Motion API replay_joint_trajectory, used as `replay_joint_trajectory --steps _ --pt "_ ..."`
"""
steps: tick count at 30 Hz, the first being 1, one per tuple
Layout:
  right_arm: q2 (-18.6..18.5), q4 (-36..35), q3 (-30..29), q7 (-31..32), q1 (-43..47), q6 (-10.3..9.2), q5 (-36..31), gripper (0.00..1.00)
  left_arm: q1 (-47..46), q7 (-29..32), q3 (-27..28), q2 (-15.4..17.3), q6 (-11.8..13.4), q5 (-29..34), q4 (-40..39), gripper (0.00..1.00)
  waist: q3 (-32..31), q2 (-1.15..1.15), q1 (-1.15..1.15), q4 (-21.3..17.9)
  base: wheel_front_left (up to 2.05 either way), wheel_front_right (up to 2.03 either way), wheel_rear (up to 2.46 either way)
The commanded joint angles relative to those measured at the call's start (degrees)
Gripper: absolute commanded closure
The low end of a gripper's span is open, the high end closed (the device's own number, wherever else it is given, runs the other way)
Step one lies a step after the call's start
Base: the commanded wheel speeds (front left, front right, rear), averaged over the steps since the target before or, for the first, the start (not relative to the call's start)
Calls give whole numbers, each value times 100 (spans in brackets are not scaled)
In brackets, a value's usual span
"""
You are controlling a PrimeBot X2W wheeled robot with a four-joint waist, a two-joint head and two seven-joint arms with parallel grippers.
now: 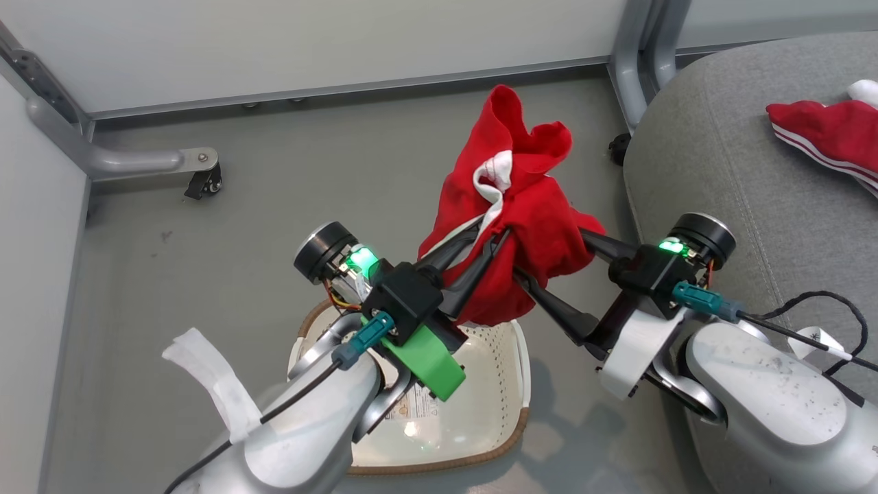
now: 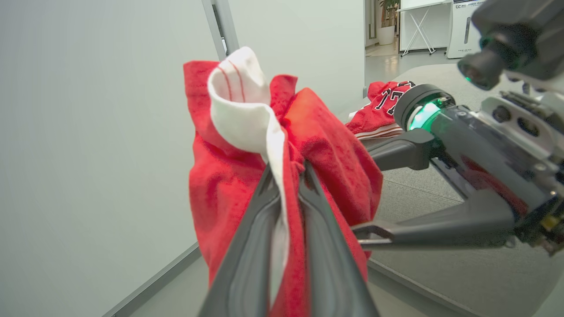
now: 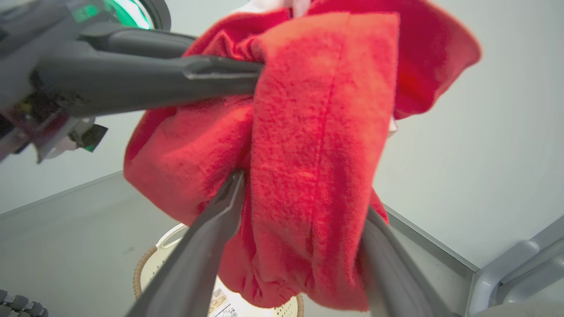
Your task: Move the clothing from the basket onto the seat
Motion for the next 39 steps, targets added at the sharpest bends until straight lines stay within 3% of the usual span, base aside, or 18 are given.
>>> replay_joint_trajectory --steps 1,12,13,14,15,31,32,33,39 --pt "40 56 68 -59 -78 -6 58 0 -65 -28 -38 -25 -30 14 -68 100 3 43 0 2 0 0 0" --pt "302 433 425 -334 -178 -6 278 0 -91 -26 -256 -131 -89 -62 -433 100 -38 43 0 94 0 0 0" --pt "327 449 411 -354 -151 -6 261 9 -76 -26 -262 -132 -88 -74 -438 100 -46 43 0 95 0 0 0" --pt "353 472 385 -370 -108 -6 236 69 -58 -26 -266 -124 -84 -87 -435 100 -55 43 0 94 0 0 0" --pt "383 486 348 -384 -62 -6 235 100 -44 -26 -263 -112 -72 -96 -426 100 -60 43 0 88 0 0 0" --pt "607 215 -294 -411 497 -6 29 100 -16 -24 -228 -59 5 -160 -246 100 -65 43 0 -1 0 0 0" --pt "636 221 -362 -411 544 -6 15 100 -14 -24 -226 -63 22 -152 -240 60 -69 43 0 -2 0 0 0" --pt "664 222 -413 -411 581 -6 8 100 -17 -24 -228 -63 27 -133 -242 0 -70 43 0 -3 0 0 0" --pt "838 201 -715 -412 809 -6 -109 100 38 -25 -212 -80 59 -99 -282 0 -71 43 0 -20 0 0 0"
